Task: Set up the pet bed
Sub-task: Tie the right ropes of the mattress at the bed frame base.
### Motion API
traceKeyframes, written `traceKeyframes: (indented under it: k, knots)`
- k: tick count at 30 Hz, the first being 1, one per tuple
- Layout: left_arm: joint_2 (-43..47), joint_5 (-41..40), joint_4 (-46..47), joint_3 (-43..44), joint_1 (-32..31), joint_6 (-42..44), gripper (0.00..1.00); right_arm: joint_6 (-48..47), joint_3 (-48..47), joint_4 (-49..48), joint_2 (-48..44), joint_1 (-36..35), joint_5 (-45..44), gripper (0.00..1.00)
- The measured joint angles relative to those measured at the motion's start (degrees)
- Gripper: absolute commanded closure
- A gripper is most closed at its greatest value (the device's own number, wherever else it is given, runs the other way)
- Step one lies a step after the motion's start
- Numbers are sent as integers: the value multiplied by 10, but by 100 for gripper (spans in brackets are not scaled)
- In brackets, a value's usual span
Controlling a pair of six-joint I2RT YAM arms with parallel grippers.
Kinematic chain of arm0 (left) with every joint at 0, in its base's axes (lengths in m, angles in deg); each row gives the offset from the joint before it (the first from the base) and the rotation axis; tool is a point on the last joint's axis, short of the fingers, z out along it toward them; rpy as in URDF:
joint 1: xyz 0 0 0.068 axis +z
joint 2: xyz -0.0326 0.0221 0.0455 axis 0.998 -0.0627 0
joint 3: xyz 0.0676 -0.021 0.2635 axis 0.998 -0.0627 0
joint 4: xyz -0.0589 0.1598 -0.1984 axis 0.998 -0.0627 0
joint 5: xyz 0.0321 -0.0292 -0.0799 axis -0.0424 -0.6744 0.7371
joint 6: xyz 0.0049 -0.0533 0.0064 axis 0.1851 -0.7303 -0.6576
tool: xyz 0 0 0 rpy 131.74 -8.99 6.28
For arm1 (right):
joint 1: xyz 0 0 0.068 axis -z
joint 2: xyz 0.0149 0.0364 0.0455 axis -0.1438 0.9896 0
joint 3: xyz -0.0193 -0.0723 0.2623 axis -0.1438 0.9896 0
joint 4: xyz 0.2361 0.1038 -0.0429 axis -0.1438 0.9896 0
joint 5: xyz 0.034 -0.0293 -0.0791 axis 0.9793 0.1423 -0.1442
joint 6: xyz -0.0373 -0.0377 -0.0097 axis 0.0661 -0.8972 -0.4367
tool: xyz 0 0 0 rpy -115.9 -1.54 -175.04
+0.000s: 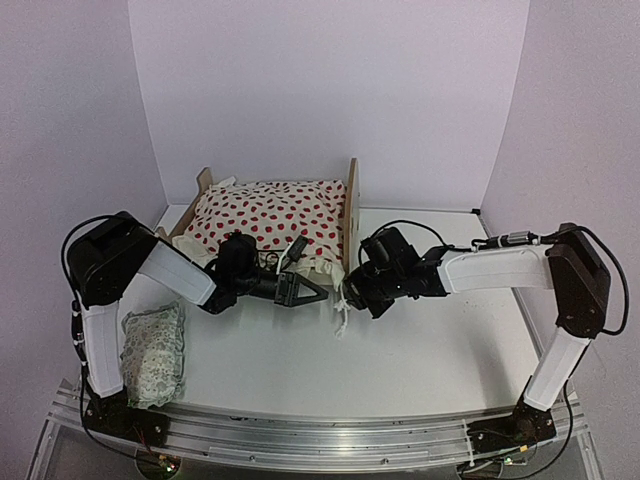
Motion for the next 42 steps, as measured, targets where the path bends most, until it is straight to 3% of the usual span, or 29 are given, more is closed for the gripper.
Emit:
traceKeyframes:
  k: [6,11,16,25,36,42]
  knots:
    - [25,-91,-172,28,-36,199,40,-4,-2,0,0,0,-7,100]
    - [9,-155,-227,38,-88,277,40,-6,-7,0,0,0,-10,100]
    - [-19,-208,-231,46,-121,302,39,-7,-8,3,0,0,-14,100]
    - [-50,-343,-231,58,-123,313,37,-8,-9,4,0,0,-18,100]
    - [-66,-381,-189,62,-137,315,42,-8,-9,4,0,0,-15,100]
    - [-71,-406,-154,61,-149,302,58,-8,-9,8,0,0,-10,100]
